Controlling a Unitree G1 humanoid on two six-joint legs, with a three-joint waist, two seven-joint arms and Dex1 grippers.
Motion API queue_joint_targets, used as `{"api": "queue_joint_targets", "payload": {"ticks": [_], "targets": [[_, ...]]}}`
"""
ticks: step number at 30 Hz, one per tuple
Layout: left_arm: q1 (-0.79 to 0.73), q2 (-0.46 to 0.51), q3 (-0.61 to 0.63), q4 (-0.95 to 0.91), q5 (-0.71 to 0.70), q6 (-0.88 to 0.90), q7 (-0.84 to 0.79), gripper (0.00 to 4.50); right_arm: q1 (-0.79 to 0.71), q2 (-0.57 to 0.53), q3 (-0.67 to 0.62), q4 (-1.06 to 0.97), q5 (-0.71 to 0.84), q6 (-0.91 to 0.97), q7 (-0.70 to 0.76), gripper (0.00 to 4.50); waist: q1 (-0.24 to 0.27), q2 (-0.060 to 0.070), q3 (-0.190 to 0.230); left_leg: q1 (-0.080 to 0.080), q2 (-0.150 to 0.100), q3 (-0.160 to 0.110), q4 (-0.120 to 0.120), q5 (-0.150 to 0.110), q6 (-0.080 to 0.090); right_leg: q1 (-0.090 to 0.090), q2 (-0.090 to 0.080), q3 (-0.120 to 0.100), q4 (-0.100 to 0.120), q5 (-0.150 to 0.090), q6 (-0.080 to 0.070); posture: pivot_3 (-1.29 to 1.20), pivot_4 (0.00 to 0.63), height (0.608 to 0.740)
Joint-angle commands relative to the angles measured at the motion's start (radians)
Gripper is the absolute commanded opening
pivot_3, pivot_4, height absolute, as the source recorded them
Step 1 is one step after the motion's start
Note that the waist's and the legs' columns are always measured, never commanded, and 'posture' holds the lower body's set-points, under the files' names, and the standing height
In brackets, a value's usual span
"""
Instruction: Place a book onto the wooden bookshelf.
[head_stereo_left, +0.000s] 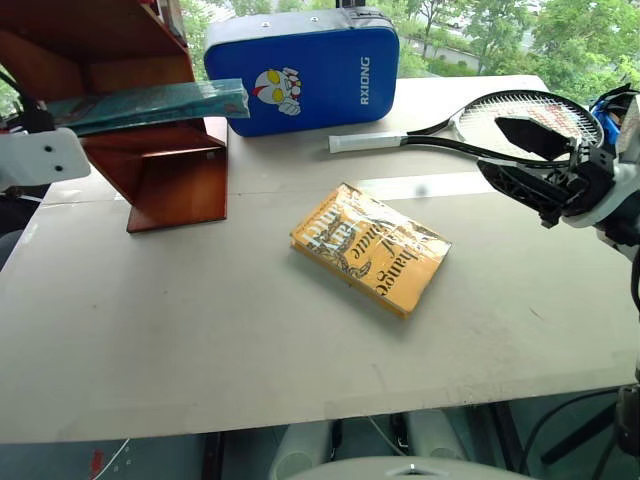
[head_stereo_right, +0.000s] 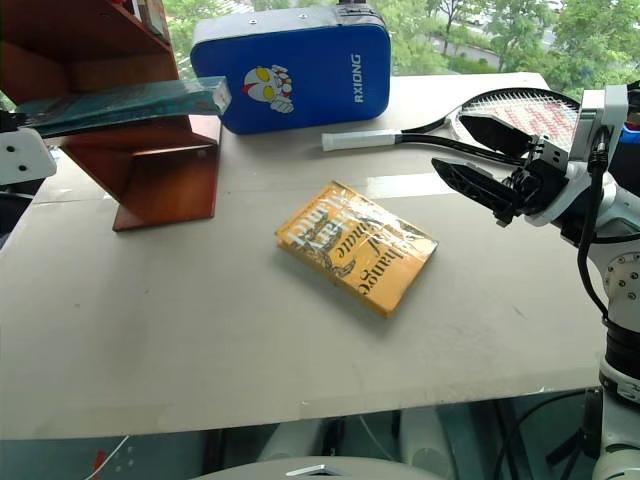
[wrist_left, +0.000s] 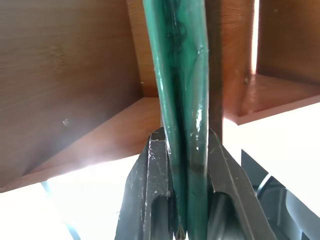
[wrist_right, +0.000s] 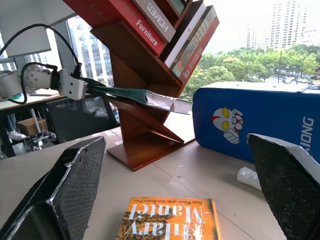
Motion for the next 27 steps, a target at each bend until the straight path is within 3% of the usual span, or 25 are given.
{"api": "queue_joint_targets", "payload": {"ticks": [1,2,6,7,8,12,17,22,25,27], "targets": [[-0.021,0.042,0.027,0.071,0.004,-0.008,0.022,0.01,0.002,-0.005,-0.022,-0.036,0.001,-0.021,0.002,4.50,-0.010,0.000,0.000,0.000,0.000,0.000,0.000,0.000,0.000,0.000,0.000,0.000,0.000,0.000,0.000,0.00,0.150,0.740],[-0.024,0.040,0.029,0.078,-0.004,-0.009,0.012,0.01,0.002,-0.005,-0.023,-0.036,0.001,-0.021,0.001,4.50,-0.012,0.000,0.000,0.001,0.000,0.000,0.000,0.000,0.000,0.000,0.000,0.000,0.001,0.000,0.000,0.00,0.150,0.740],[-0.028,0.049,0.044,0.079,-0.020,0.001,-0.006,1.95,0.000,-0.004,-0.020,-0.029,-0.007,-0.026,0.004,4.50,-0.013,0.000,0.000,0.001,0.000,0.001,0.000,0.000,0.000,0.000,0.000,0.002,0.002,0.000,0.000,0.00,0.150,0.740],[-0.024,0.053,0.054,0.076,-0.024,0.003,-0.005,2.26,0.000,-0.004,-0.020,-0.027,-0.008,-0.027,0.005,4.50,-0.010,0.000,0.000,0.001,0.000,0.001,0.000,0.000,0.000,0.000,0.000,0.002,0.002,0.000,0.000,0.00,0.150,0.740],[-0.019,0.054,0.066,0.073,-0.031,0.003,0.000,2.88,-0.001,-0.004,-0.020,-0.026,-0.009,-0.028,0.005,4.50,-0.009,0.000,0.000,0.001,0.000,0.001,0.000,0.000,0.000,0.000,0.000,0.001,0.002,0.000,0.000,0.00,0.150,0.740],[0.048,0.051,0.142,0.055,-0.051,0.004,0.028,4.47,0.001,-0.001,-0.021,-0.019,-0.017,-0.036,0.008,4.50,-0.004,0.000,0.000,0.001,0.000,0.001,0.001,0.000,0.000,0.000,0.000,0.001,0.001,0.000,0.000,0.00,0.150,0.740],[0.193,-0.030,0.351,-0.009,-0.103,-0.009,0.097,4.47,0.015,0.002,-0.023,0.003,-0.037,-0.047,0.017,4.50,-0.005,0.000,0.000,0.001,0.000,0.001,0.001,0.000,0.000,0.000,0.000,0.002,0.002,0.000,0.000,0.00,0.150,0.740],[0.374,-0.233,0.562,-0.179,-0.266,-0.076,0.064,4.47,0.160,-0.031,-0.023,0.054,-0.166,-0.135,0.088,4.50,-0.002,0.000,-0.001,0.001,0.000,0.001,0.001,0.000,0.000,0.000,-0.001,0.005,0.001,0.000,0.000,0.00,0.150,0.740],[0.480,-0.412,0.564,-0.369,-0.444,0.006,-0.009,4.47,0.256,-0.032,-0.033,0.095,-0.234,-0.202,0.115,4.50,0.008,0.000,-0.001,0.001,0.000,0.001,0.002,0.000,0.000,0.000,-0.002,0.005,0.000,0.000,0.000,0.00,0.150,0.740],[0.581,-0.511,0.511,-0.525,-0.613,0.187,-0.100,4.47,0.322,-0.029,-0.034,0.133,-0.291,-0.267,0.140,4.50,0.014,0.000,-0.001,0.001,0.000,0.002,0.003,0.000,0.000,0.000,-0.002,0.007,-0.001,0.000,0.000,0.00,0.150,0.740]]}}
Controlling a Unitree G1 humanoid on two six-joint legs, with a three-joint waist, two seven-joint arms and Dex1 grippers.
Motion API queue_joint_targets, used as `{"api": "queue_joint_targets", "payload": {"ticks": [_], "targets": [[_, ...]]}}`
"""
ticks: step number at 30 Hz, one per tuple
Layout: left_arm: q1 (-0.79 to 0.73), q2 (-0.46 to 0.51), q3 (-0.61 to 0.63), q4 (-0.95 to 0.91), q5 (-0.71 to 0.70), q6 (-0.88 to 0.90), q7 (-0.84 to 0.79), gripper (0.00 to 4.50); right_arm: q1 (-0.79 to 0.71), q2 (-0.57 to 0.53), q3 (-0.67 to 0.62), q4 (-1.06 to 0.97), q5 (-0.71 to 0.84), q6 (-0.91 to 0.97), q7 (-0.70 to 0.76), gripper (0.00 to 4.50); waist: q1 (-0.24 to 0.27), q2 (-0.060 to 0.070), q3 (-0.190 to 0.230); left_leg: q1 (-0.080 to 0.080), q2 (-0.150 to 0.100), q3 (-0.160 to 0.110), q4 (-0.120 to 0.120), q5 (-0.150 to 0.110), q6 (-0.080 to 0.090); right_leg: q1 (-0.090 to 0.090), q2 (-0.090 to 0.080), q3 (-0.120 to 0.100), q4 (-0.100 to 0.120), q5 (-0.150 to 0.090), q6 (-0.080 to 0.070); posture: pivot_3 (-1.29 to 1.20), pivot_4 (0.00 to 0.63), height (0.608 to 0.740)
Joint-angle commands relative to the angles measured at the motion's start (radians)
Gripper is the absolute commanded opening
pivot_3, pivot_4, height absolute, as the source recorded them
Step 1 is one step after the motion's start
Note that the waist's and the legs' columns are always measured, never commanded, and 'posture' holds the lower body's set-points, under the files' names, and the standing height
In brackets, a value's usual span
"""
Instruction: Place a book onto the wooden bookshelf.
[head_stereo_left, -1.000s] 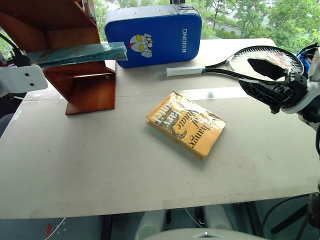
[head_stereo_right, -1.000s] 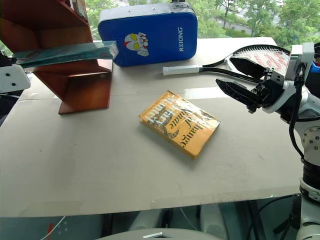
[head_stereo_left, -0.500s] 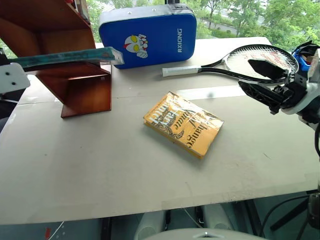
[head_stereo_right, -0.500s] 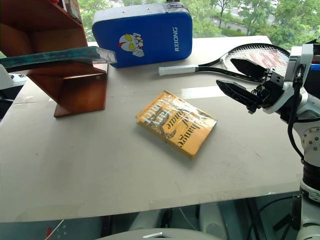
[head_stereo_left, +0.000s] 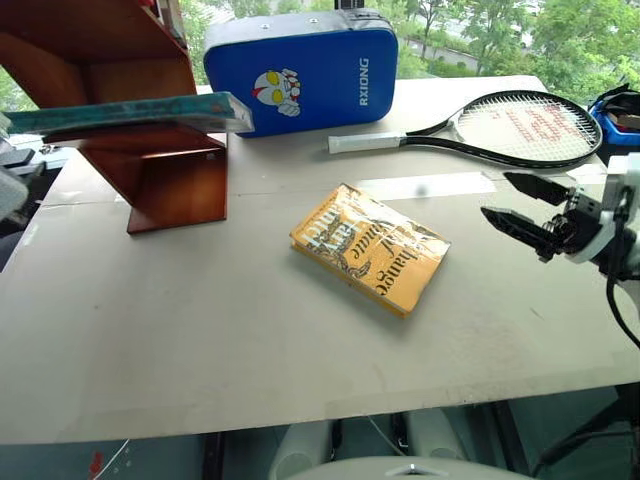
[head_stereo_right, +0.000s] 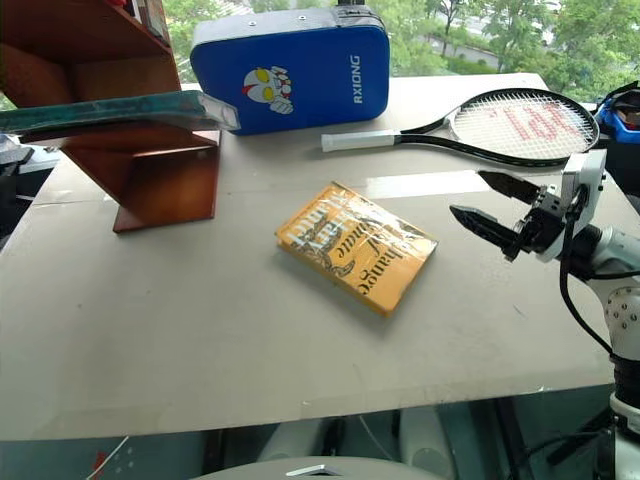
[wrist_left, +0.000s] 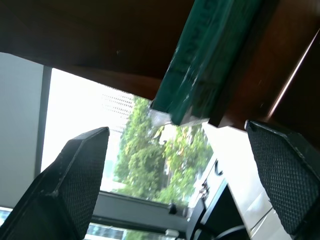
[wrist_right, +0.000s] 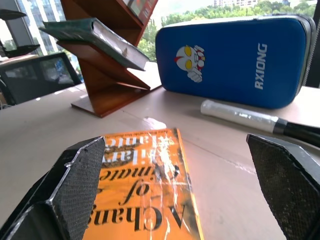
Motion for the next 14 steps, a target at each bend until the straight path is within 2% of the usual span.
{"api": "queue_joint_targets", "payload": {"ticks": [1,4,7,9,14], "targets": [[0.159,-0.119,-0.078,-0.296,-0.315,0.291,-0.144,4.47,0.091,-0.005,-0.031,0.052,-0.098,-0.141,0.048,4.50,0.003,-0.001,-0.001,0.000,0.000,0.000,0.000,0.000,0.000,0.000,0.000,0.000,0.000,0.000,0.000,0.00,0.150,0.740],[0.308,-0.190,-0.209,-0.535,-0.512,0.542,-0.204,4.47,0.184,0.004,-0.018,0.132,-0.204,-0.273,0.063,4.50,0.007,-0.002,-0.002,0.003,0.000,0.002,0.001,-0.001,0.001,0.003,0.000,0.003,0.001,0.000,0.000,0.00,0.150,0.740],[0.377,-0.261,-0.379,-0.667,-0.496,0.658,-0.159,4.47,0.271,0.029,0.004,0.184,-0.277,-0.358,0.060,4.50,0.012,0.003,-0.003,0.014,0.002,0.002,0.001,-0.001,0.002,0.015,0.001,0.003,-0.002,0.001,-0.001,0.00,0.150,0.740],[0.380,-0.287,-0.424,-0.672,-0.450,0.688,-0.130,4.47,0.296,0.049,0.017,0.191,-0.290,-0.379,0.058,4.50,0.014,0.005,-0.004,0.022,0.002,0.002,-0.002,-0.002,0.003,0.023,0.002,0.004,-0.006,0.001,-0.001,0.00,0.150,0.740],[0.362,-0.334,-0.478,-0.646,-0.365,0.691,-0.098,4.47,0.328,0.078,0.046,0.195,-0.318,-0.413,0.052,4.50,0.008,0.007,-0.005,0.026,0.003,0.003,-0.003,-0.002,0.002,0.023,0.004,0.005,-0.003,0.001,-0.002,0.00,0.150,0.740]]}}
